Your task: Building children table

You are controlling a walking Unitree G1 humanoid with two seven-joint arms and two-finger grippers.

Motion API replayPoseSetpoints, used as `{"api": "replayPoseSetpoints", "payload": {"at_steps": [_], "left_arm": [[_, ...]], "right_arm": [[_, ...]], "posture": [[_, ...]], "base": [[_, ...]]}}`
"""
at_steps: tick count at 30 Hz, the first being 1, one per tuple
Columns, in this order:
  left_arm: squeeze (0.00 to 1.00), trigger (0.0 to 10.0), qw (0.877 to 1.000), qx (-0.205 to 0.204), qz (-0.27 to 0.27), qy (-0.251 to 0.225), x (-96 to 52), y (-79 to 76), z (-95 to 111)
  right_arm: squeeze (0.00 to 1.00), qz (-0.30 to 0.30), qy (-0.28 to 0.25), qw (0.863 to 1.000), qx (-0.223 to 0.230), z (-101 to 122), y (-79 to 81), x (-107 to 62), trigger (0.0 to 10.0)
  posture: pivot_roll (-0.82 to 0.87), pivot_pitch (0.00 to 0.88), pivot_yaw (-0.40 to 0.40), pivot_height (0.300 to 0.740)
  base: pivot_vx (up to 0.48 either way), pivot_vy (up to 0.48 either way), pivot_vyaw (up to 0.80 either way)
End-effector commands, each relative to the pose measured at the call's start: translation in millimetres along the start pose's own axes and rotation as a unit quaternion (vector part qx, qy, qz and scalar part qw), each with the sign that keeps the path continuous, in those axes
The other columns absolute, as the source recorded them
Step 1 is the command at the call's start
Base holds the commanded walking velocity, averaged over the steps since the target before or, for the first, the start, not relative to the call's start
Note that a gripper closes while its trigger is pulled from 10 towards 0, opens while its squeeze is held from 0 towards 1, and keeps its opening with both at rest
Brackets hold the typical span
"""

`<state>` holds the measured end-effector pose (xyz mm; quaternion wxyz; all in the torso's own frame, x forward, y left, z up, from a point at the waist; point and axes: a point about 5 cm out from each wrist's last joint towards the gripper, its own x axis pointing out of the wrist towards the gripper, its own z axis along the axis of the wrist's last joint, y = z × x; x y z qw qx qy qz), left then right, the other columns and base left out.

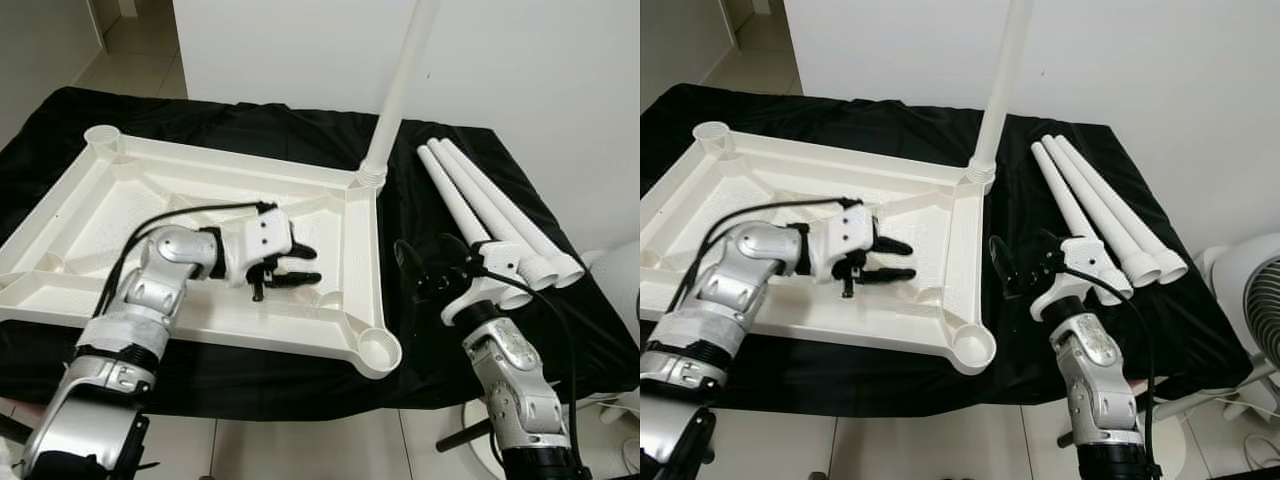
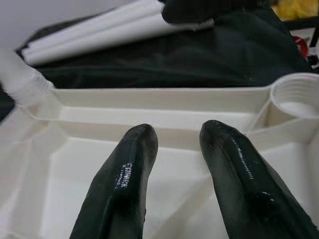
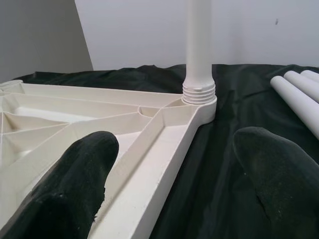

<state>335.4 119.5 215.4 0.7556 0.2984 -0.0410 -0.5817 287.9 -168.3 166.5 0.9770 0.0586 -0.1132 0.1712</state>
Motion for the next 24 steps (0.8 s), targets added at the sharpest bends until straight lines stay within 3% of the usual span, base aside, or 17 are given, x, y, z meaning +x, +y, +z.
{"api": "replayPoseSetpoints", "payload": {"at_steps": [1,6,7,10,11,13,15,16,17,20,21,22,23,24], "left_arm": [[0.00,10.0,0.994,0.003,0.108,-0.011,-1.6,13.9,8],[0.00,10.0,0.991,-0.025,0.128,-0.037,0.3,19.0,16],[0.00,10.0,0.986,-0.046,0.153,-0.040,2.5,21.2,14],[0.00,10.0,0.969,-0.085,0.229,-0.018,8.0,27.0,5],[0.00,10.0,0.969,-0.085,0.229,-0.018,8.0,27.0,5],[0.00,10.0,0.952,-0.119,0.281,-0.007,9.8,29.9,-1],[0.00,10.0,0.952,-0.119,0.281,-0.007,9.8,29.9,-1],[0.00,10.0,0.928,-0.159,0.338,-0.012,8.2,33.6,-7],[0.00,10.0,0.928,-0.159,0.338,-0.012,8.2,33.6,-7],[0.00,10.0,0.882,-0.219,0.416,-0.029,1.8,44.5,-14],[0.00,10.0,0.882,-0.219,0.416,-0.029,1.8,44.5,-14],[0.00,10.0,0.870,-0.233,0.432,-0.037,-0.7,47.6,-15],[0.00,10.0,0.870,-0.233,0.432,-0.037,-0.7,47.6,-15],[0.00,10.0,0.860,-0.247,0.444,-0.044,-2.6,49.9,-15]], "right_arm": [[0.00,0.001,-0.001,1.000,0.005,0,-1.6,1.5,10.0],[0.00,0.001,-0.006,1.000,0.007,1,-1.2,5.8,10.0],[1.00,-0.007,-0.011,1.000,0.011,2,-1.7,7.9,10.0],[1.00,-0.028,-0.018,0.999,0.019,4,-4.5,11.8,10.0],[1.00,-0.028,-0.018,0.999,0.019,4,-4.5,11.8,10.0],[1.00,-0.049,-0.015,0.998,0.020,2,-8.5,14.0,10.0],[1.00,-0.049,-0.015,0.998,0.020,2,-8.5,14.0,10.0],[1.00,-0.072,-0.010,0.997,0.016,-1,-12.5,17.6,10.0],[1.00,-0.072,-0.010,0.997,0.016,-1,-12.5,17.6,10.0],[1.00,-0.105,-0.003,0.994,0.007,-3,-19.0,26.1,10.0],[1.00,-0.105,-0.003,0.994,0.007,-3,-19.0,26.1,10.0],[1.00,-0.110,-0.003,0.994,0.007,-3,-20.3,28.9,10.0],[1.00,-0.110,-0.003,0.994,0.007,-3,-20.3,28.9,10.0],[1.00,-0.123,-0.001,0.992,-0.001,-2,-23.4,31.7,10.0]], "posture": [[0.07,0.080,-0.113,0.740],[0.06,0.077,-0.114,0.740],[0.06,0.077,-0.115,0.740],[0.06,0.077,-0.123,0.740],[0.06,0.077,-0.123,0.740],[0.06,0.077,-0.127,0.740],[0.06,0.077,-0.127,0.740],[0.06,0.075,-0.133,0.740],[0.06,0.075,-0.133,0.740],[0.06,0.071,-0.154,0.740],[0.06,0.071,-0.154,0.740],[0.06,0.066,-0.157,0.740],[0.06,0.066,-0.157,0.740],[0.07,0.062,-0.159,0.740]], "base": [[0.000,0.000,0.00],[0.000,0.000,0.00],[0.000,0.000,0.00],[0.000,0.000,0.00],[0.000,0.000,0.00],[0.000,0.000,0.00],[0.000,0.000,0.00],[0.000,0.000,0.00],[0.000,0.000,0.00],[0.000,0.000,0.00],[0.000,0.000,0.00],[0.000,0.000,0.00],[0.000,0.000,0.00],[0.000,0.000,0.00]]}}
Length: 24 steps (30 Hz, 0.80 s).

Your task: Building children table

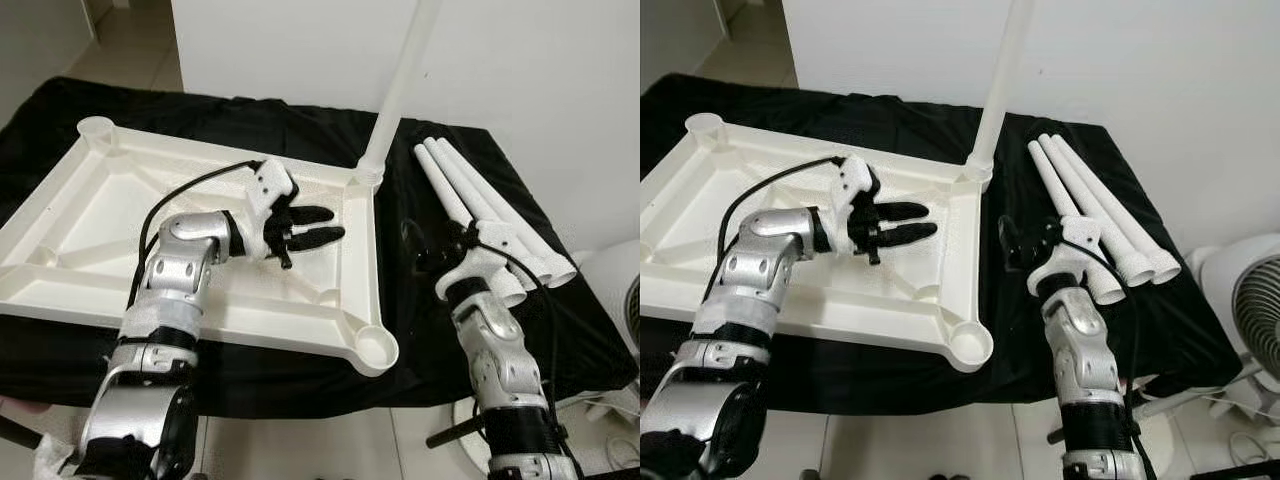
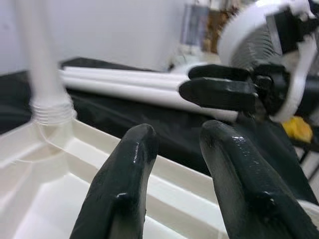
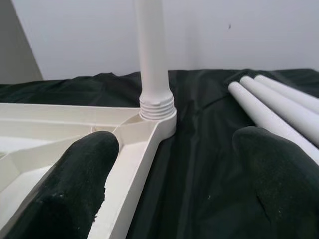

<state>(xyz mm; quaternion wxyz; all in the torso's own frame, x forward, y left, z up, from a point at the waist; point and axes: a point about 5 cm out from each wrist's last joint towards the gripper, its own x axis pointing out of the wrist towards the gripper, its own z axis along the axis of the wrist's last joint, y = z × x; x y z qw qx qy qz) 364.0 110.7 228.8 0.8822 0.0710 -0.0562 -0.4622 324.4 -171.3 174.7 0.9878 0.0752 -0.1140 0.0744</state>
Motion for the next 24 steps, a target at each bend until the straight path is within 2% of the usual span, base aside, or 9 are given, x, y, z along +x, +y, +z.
{"api": "replayPoseSetpoints", "payload": {"at_steps": [1,5,6,7,11,15,16,18,24], "left_arm": [[0.00,10.0,0.953,-0.037,0.302,-0.008,-10.5,30.9,-3],[0.00,10.0,0.948,-0.041,0.315,-0.012,-12.1,29.9,-2],[0.00,10.0,0.947,-0.039,0.320,-0.016,-13.4,27.9,-3],[0.00,10.0,0.946,-0.041,0.322,-0.017,-14.7,25.9,-4],[0.00,10.0,0.946,-0.029,0.324,-0.014,-18.5,17.8,-12],[0.00,10.0,0.956,-0.003,0.292,0.000,-15.5,4.6,-17],[0.00,10.0,0.958,0.003,0.287,0.003,-11.6,-2.6,-19],[0.00,10.0,0.958,0.005,0.286,0.002,-10.4,-4.9,-19],[0.00,10.0,0.967,0.004,0.255,0.010,-5.4,-31.3,-29]], "right_arm": [[1.00,-0.034,0.004,0.999,-0.012,-2,-11.4,1.8,10.0],[1.00,-0.055,0.004,0.998,-0.027,0,-17.9,5.2,10.0],[0.73,-0.070,0.007,0.997,-0.032,-1,-22.8,5.6,10.0],[0.00,-0.084,0.012,0.996,-0.040,-2,-27.6,5.6,10.0],[0.00,-0.120,0.019,0.991,-0.057,-5,-42.1,4.0,10.0],[0.00,-0.146,0.027,0.987,-0.065,-8,-52.1,2.7,10.0],[0.00,-0.178,0.035,0.980,-0.078,-10,-60.1,1.2,10.0],[0.00,-0.192,0.038,0.977,-0.086,-11,-63.5,0.2,10.0],[0.00,-0.241,0.057,0.964,-0.096,-17,-80.4,-10.3,10.0]], "posture": [[0.07,0.057,-0.158,0.740],[0.07,0.050,-0.154,0.740],[0.07,0.047,-0.154,0.740],[0.07,0.046,-0.153,0.740],[0.07,0.042,-0.151,0.740],[0.08,0.050,-0.152,0.740],[0.08,0.054,-0.152,0.740],[0.08,0.054,-0.152,0.740],[0.09,0.061,-0.146,0.740]], "base": [[0.000,0.000,0.00],[0.000,0.000,0.00],[0.000,0.000,0.00],[0.000,0.000,0.00],[0.000,0.000,0.00],[0.000,0.000,0.00],[0.000,0.000,0.00],[0.000,0.000,0.00],[0.000,0.000,0.00]]}}
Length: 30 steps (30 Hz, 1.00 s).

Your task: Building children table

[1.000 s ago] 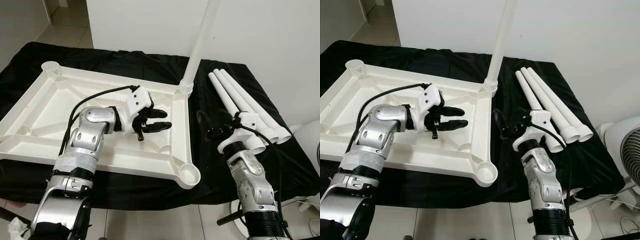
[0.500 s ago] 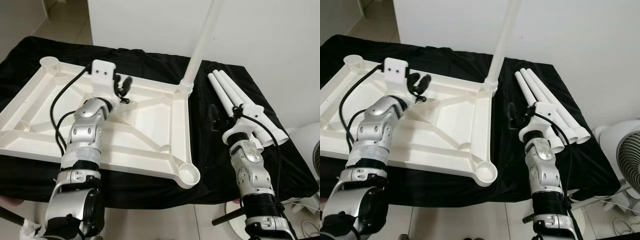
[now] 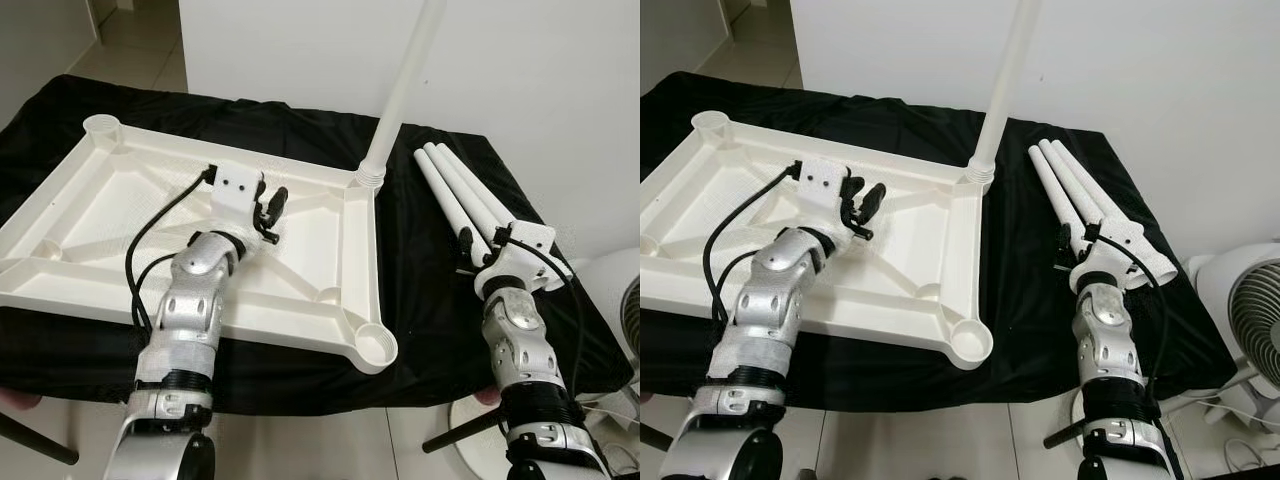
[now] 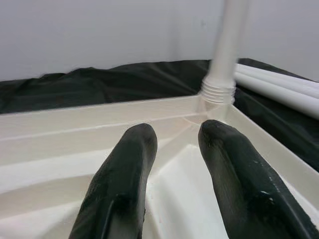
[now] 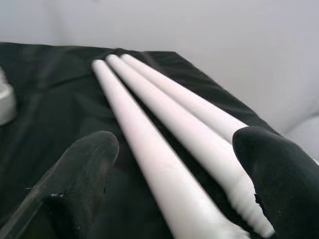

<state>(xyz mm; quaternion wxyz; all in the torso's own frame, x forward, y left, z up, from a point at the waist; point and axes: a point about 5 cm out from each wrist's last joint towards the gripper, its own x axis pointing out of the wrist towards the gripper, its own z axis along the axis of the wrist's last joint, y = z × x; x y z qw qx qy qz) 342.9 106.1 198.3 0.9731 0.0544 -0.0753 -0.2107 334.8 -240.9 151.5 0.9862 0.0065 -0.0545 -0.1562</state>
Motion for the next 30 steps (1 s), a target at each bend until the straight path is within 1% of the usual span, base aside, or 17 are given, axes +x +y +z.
{"api": "replayPoseSetpoints", "payload": {"at_steps": [1,5,9,10,11,14,15,17,25,28,30], "left_arm": [[0.00,10.0,1.000,0.005,-0.009,0.013,-0.8,-8.2,-4],[0.00,10.0,1.000,0.005,-0.007,0.018,-3.6,-14.2,-6],[0.00,10.0,1.000,0.001,-0.012,0.021,-4.9,-18.0,-7],[0.00,10.0,1.000,0.005,-0.016,0.020,-5.6,-21.8,-7],[0.00,10.0,1.000,0.005,-0.016,0.020,-5.6,-21.8,-7],[0.00,10.0,1.000,0.007,-0.015,0.021,-6.6,-23.8,-7],[0.00,10.0,1.000,0.007,-0.015,0.021,-6.6,-23.8,-7],[0.00,10.0,1.000,0.008,-0.013,0.023,-6.4,-24.3,-7],[0.00,10.0,1.000,0.008,-0.014,0.024,-6.7,-25.1,-6],[0.00,10.0,1.000,0.009,-0.011,0.026,-7.1,-24.4,-6],[0.00,10.0,1.000,0.009,-0.010,0.027,-7.0,-24.3,-5]], "right_arm": [[0.00,-0.019,0.011,1.000,-0.011,-6,-9.2,-2.0,10.0],[0.00,-0.025,0.020,0.999,-0.010,-12,-14.3,-2.5,10.0],[0.00,-0.021,0.028,0.999,-0.008,-16,-15.9,-3.0,10.0],[0.00,-0.017,0.045,0.999,-0.007,-21,-20.8,-3.1,10.0],[0.00,-0.017,0.045,0.999,-0.007,-21,-20.8,-3.1,10.0],[0.00,-0.029,0.071,0.997,-0.014,-29,-31.2,-2.7,10.0],[0.00,-0.029,0.071,0.997,-0.014,-29,-31.2,-2.7,10.0],[0.00,-0.031,0.092,0.995,-0.021,-35,-37.0,-2.2,10.0],[0.00,-0.028,0.105,0.994,-0.018,-39,-39.7,-1.2,10.0],[0.00,0.002,0.136,0.991,0.001,-48,-38.2,-0.6,10.0],[0.00,0.011,0.146,0.989,0.003,-52,-37.3,0.0,10.0]], "posture": [[0.09,0.061,-0.144,0.740],[0.09,0.061,-0.141,0.740],[0.09,0.063,-0.141,0.740],[0.08,0.067,-0.142,0.740],[0.08,0.067,-0.142,0.740],[0.08,0.068,-0.142,0.740],[0.08,0.068,-0.142,0.740],[0.08,0.071,-0.144,0.740],[0.08,0.073,-0.143,0.740],[0.09,0.074,-0.141,0.740],[0.09,0.073,-0.139,0.740]], "base": [[0.000,0.000,0.00],[0.000,0.000,0.00],[0.000,0.000,0.00],[0.000,0.000,0.00],[0.000,0.000,0.00],[0.000,0.000,0.00],[0.000,0.000,0.00],[0.000,0.000,0.00],[0.000,0.000,0.00],[0.000,0.000,0.00],[0.000,0.000,0.00]]}}
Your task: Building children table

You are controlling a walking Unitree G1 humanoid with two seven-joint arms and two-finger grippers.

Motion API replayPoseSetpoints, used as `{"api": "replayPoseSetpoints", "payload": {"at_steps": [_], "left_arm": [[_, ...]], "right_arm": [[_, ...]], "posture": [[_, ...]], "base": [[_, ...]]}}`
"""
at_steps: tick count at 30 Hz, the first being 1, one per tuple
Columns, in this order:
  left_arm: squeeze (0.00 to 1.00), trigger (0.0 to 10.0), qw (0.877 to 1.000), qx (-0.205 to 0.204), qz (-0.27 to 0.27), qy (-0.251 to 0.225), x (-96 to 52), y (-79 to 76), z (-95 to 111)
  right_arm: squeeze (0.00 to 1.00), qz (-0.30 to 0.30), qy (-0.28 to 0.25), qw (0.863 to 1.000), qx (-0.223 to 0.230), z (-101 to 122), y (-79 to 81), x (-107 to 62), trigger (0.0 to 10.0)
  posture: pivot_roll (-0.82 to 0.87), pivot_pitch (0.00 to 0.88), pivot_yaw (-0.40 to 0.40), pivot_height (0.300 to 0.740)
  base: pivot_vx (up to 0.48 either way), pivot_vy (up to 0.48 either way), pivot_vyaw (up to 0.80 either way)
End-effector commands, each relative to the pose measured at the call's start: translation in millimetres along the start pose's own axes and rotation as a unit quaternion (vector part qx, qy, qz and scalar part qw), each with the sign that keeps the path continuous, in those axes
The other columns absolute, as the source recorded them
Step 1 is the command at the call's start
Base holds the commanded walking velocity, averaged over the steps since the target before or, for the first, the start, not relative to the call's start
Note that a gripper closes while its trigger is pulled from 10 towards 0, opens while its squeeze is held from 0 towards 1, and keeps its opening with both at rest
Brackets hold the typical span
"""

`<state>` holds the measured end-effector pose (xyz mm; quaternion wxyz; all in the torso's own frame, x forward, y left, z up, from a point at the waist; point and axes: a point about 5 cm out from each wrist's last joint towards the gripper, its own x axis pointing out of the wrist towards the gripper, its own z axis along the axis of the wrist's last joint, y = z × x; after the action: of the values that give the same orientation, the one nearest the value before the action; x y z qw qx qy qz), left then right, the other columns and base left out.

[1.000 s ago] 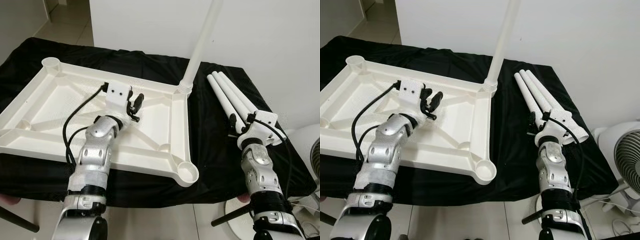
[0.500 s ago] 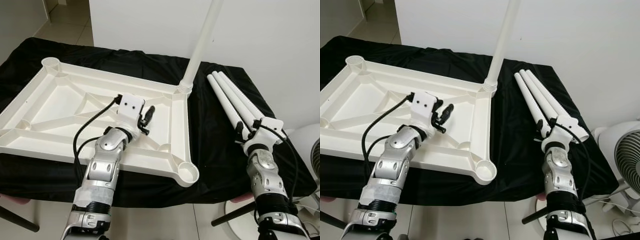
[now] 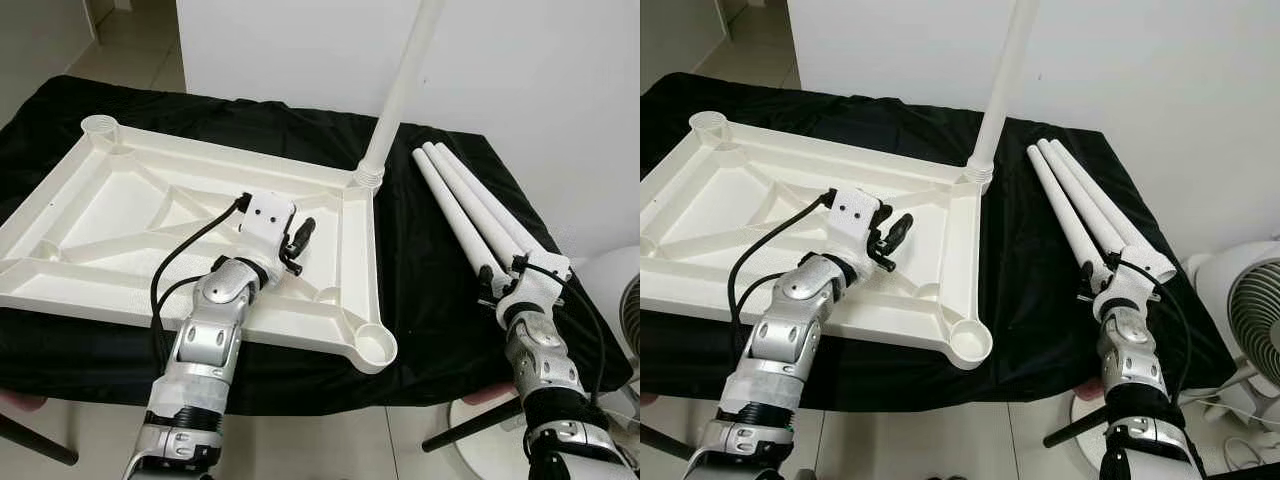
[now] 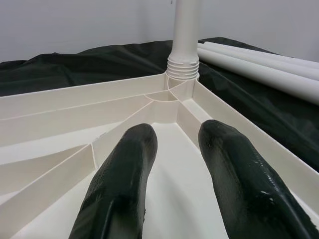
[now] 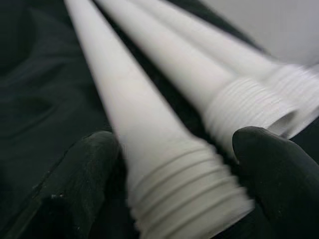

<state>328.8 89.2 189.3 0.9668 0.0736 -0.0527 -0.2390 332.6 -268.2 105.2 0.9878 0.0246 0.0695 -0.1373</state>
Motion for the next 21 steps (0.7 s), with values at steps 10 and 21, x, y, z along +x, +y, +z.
{"api": "replayPoseSetpoints", "payload": {"at_steps": [10,21], "left_arm": [[0.00,10.0,1.000,-0.002,0.018,0.001,1.4,-5.6,1],[0.00,10.0,1.000,-0.004,0.014,0.000,3.2,-8.2,3]], "right_arm": [[0.00,0.030,0.041,0.999,0.003,-9,-1.0,6.4,10.0],[0.00,0.058,0.052,0.997,0.013,-15,4.8,7.8,6.4]], "posture": [[0.09,0.062,-0.138,0.740],[0.09,0.054,-0.136,0.740]], "base": [[0.000,0.000,0.00],[0.000,0.000,0.00]]}}
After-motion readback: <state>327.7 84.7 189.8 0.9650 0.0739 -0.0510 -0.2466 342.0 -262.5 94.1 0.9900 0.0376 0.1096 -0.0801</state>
